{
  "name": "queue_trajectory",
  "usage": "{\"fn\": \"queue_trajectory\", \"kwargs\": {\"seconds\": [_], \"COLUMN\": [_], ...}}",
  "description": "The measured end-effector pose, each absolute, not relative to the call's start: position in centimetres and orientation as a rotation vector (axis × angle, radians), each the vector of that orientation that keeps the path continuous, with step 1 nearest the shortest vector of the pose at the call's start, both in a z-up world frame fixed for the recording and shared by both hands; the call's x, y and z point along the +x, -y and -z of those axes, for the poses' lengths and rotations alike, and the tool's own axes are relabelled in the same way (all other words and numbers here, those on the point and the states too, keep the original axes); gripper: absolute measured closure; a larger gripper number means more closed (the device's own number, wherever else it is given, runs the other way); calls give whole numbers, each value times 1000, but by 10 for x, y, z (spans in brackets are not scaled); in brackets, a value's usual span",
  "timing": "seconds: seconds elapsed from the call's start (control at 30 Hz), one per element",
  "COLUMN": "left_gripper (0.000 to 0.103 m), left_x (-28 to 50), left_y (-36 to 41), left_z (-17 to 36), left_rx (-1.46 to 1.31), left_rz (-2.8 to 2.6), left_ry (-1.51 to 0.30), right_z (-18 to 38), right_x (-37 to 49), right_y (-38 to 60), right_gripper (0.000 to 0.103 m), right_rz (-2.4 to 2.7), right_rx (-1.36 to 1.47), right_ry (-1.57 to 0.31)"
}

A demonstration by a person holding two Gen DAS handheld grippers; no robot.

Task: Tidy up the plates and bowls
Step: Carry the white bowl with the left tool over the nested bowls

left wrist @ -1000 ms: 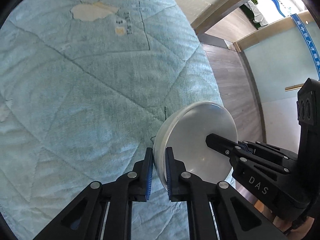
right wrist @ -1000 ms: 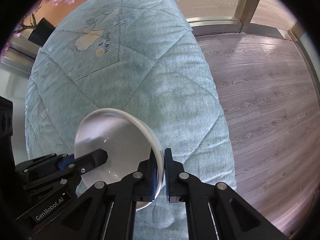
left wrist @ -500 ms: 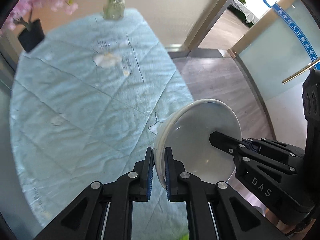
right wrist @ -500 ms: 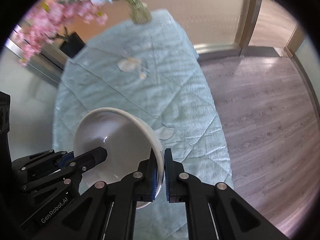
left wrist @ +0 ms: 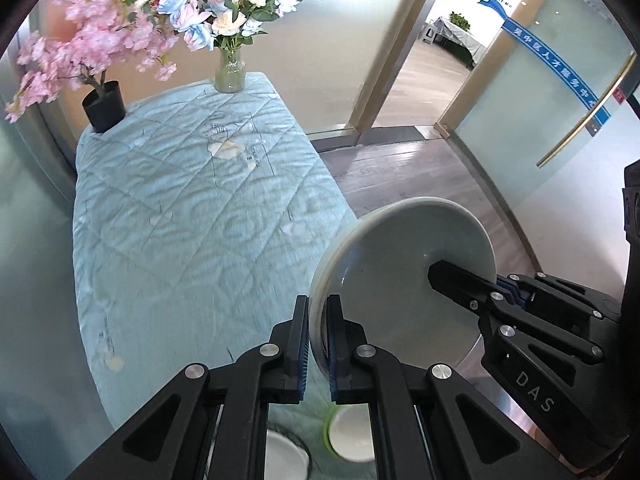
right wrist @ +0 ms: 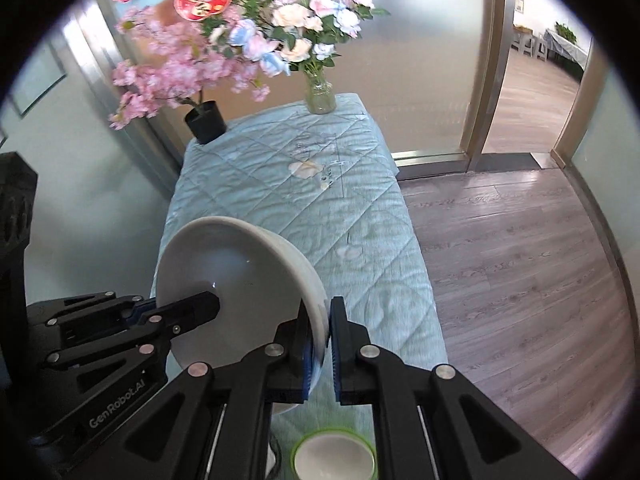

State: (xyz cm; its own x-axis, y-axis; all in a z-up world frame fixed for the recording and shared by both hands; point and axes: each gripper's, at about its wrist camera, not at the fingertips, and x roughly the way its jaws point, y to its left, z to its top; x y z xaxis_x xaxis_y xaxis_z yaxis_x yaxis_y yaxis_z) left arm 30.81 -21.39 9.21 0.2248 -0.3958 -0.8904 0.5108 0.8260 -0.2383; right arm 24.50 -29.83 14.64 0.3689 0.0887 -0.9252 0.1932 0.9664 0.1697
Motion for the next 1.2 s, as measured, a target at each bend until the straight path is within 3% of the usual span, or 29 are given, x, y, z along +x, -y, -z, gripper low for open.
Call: {"fn": "queue_trajectory", "kwargs": {"seconds": [0.43, 0.63, 1.2], "left_gripper": [98, 99, 100], "left_x": [146, 104, 110], "left_y": [170, 157, 179], "left_z": [-101, -77, 31], "left_rx": [62, 32, 10], "left_rz": [637, 616, 602], "left_ry": [-1202, -1263, -1429], "right_z": [-169, -157, -70], "right_x": [126, 96, 70], "right_y": [281, 271, 276], "right_gripper": [96, 95, 95], "right_rz": [34, 18, 74], "right_rx": [250, 237, 235], "right_ry": [-1209, -1246, -1402]}}
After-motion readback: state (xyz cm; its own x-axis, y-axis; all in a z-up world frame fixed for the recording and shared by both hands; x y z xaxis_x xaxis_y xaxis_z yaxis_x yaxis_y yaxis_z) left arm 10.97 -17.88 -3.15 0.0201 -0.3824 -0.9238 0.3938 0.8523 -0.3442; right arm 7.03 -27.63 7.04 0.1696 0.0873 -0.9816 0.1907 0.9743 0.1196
